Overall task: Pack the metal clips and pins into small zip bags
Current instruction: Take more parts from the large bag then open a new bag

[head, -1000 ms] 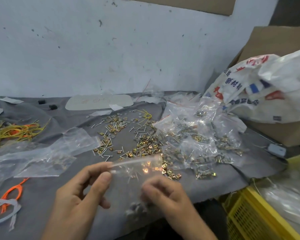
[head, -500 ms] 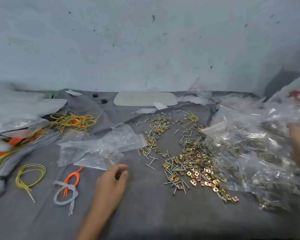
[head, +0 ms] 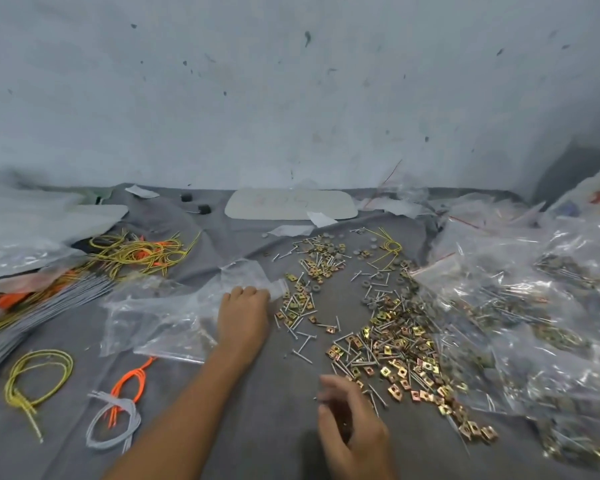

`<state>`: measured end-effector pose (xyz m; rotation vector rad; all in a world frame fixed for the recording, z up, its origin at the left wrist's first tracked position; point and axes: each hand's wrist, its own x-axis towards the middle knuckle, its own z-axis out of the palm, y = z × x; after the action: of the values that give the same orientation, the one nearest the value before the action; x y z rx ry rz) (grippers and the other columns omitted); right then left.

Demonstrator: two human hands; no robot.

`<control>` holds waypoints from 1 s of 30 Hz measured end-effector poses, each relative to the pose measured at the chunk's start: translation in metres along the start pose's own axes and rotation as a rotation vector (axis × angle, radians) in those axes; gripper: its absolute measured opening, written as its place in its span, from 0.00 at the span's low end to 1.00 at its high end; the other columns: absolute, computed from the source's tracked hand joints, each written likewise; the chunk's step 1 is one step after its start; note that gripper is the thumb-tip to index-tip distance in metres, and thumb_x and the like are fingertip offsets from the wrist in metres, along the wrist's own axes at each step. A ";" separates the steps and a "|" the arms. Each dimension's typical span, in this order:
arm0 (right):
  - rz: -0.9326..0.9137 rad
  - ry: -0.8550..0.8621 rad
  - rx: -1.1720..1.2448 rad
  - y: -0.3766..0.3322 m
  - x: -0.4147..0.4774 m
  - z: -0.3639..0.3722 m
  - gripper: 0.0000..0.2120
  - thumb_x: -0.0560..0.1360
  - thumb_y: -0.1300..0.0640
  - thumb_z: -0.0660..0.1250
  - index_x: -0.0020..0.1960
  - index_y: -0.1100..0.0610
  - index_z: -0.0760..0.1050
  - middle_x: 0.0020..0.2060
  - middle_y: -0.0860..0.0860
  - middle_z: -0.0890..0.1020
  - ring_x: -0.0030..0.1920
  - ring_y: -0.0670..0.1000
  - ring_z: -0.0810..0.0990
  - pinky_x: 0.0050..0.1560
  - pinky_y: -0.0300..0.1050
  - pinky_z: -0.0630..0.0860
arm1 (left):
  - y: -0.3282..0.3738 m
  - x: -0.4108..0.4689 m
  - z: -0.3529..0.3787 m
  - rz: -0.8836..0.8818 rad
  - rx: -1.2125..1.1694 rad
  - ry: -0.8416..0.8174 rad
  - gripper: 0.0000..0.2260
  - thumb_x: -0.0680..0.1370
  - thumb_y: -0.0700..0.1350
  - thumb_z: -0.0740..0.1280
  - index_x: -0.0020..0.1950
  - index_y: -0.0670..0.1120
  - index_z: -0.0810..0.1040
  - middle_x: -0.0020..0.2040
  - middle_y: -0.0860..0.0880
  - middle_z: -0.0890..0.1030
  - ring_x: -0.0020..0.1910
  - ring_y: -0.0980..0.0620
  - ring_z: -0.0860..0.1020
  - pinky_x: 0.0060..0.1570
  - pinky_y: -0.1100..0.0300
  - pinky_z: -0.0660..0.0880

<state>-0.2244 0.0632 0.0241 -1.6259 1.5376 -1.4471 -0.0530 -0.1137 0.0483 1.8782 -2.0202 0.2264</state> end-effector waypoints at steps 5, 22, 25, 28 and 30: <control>0.230 -0.073 0.265 -0.005 0.021 -0.011 0.02 0.76 0.53 0.73 0.45 0.46 0.83 0.35 0.48 0.84 0.35 0.45 0.79 0.37 0.36 0.75 | 0.016 -0.038 -0.029 0.129 -0.393 0.306 0.07 0.79 0.41 0.69 0.55 0.45 0.84 0.50 0.47 0.83 0.50 0.43 0.78 0.50 0.52 0.75; 0.414 -0.206 0.592 -0.024 0.004 0.044 0.06 0.79 0.63 0.67 0.45 0.63 0.80 0.31 0.52 0.81 0.33 0.47 0.78 0.33 0.40 0.76 | 0.013 -0.174 -0.076 -0.047 -0.581 0.059 0.12 0.77 0.55 0.68 0.58 0.54 0.82 0.51 0.57 0.80 0.50 0.58 0.75 0.53 0.67 0.68; 0.393 -0.283 0.614 -0.025 0.002 0.037 0.06 0.78 0.63 0.69 0.45 0.65 0.79 0.33 0.51 0.83 0.33 0.46 0.80 0.32 0.39 0.75 | 0.013 -0.171 -0.076 -0.187 -0.912 -0.177 0.13 0.75 0.44 0.76 0.58 0.53 0.81 0.48 0.54 0.83 0.42 0.62 0.78 0.43 0.71 0.72; 0.339 -0.333 0.588 -0.026 0.003 0.029 0.06 0.78 0.64 0.69 0.44 0.66 0.79 0.32 0.54 0.83 0.31 0.48 0.80 0.31 0.39 0.75 | 0.005 -0.169 -0.075 -0.249 -1.222 -0.330 0.11 0.75 0.36 0.74 0.56 0.46 0.83 0.44 0.46 0.87 0.37 0.55 0.81 0.37 0.65 0.76; 0.306 -0.336 0.562 -0.025 0.002 0.027 0.07 0.78 0.64 0.69 0.43 0.67 0.80 0.31 0.55 0.82 0.32 0.49 0.78 0.32 0.40 0.75 | 0.000 -0.168 -0.073 -0.310 -1.276 -0.316 0.09 0.76 0.32 0.71 0.52 0.44 0.84 0.40 0.45 0.86 0.34 0.53 0.80 0.34 0.63 0.76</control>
<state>-0.1902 0.0593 0.0376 -1.1631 1.0141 -1.2162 -0.0341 0.0686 0.0530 1.3018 -1.3354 -1.2019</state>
